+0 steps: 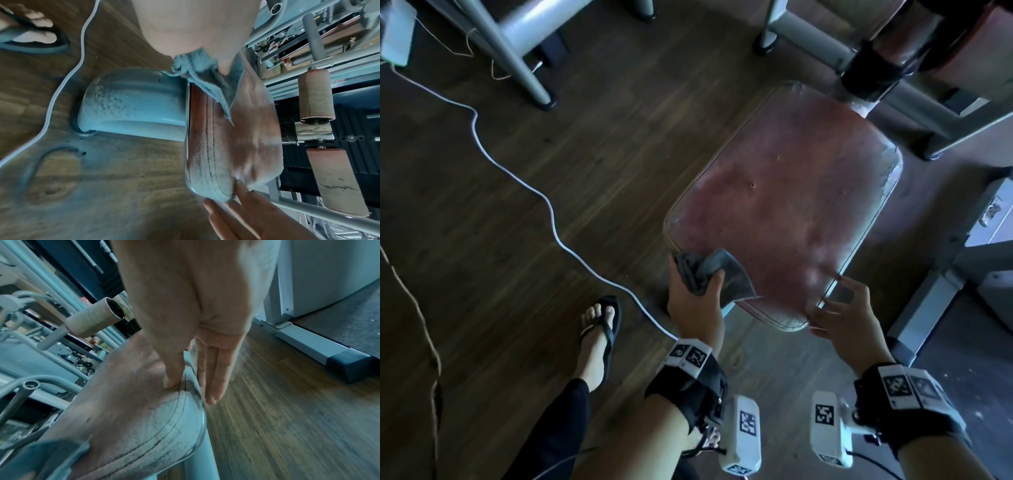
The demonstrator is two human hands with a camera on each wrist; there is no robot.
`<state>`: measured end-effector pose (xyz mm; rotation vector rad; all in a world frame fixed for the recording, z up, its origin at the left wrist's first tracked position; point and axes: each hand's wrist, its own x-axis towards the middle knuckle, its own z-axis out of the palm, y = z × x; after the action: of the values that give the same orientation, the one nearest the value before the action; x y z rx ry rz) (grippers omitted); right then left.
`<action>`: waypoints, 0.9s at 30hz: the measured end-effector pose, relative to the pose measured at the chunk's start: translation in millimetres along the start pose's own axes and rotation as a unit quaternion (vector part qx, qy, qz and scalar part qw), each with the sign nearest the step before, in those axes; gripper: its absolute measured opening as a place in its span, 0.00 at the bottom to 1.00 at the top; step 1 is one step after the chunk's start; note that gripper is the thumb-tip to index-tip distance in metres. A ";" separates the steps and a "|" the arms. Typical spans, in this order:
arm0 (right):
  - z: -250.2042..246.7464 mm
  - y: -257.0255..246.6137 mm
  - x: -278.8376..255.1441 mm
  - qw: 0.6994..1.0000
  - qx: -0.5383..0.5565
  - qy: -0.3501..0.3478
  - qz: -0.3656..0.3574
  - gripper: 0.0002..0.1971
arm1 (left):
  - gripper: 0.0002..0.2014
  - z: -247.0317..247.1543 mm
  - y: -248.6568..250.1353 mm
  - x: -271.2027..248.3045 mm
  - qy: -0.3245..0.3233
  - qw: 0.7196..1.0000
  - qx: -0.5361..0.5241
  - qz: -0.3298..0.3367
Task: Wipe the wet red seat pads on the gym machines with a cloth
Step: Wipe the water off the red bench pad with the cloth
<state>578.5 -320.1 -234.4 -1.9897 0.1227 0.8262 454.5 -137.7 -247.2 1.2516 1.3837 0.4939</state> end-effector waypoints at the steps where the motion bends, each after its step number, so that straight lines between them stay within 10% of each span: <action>1: -1.9 -0.4 1.4 1.000 -0.004 -0.004 -0.002 0.35 | 0.42 -0.4 1.6 2.0 0.008 1.000 0.004 0.006; 17: -13.9 -14.5 2.2 0.992 -0.125 -0.010 0.034 0.45 | 0.43 -4.1 11.8 8.2 0.033 0.999 0.014 -0.013; 27: -9.5 -13.3 3.3 0.976 -0.216 0.010 0.011 0.32 | 0.40 16.5 -6.6 -34.1 0.019 0.999 -0.021 -0.040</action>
<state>591.2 -319.6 -223.5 -2.4072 -0.0278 0.9045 459.4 -175.5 -241.9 1.1541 1.4436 0.4908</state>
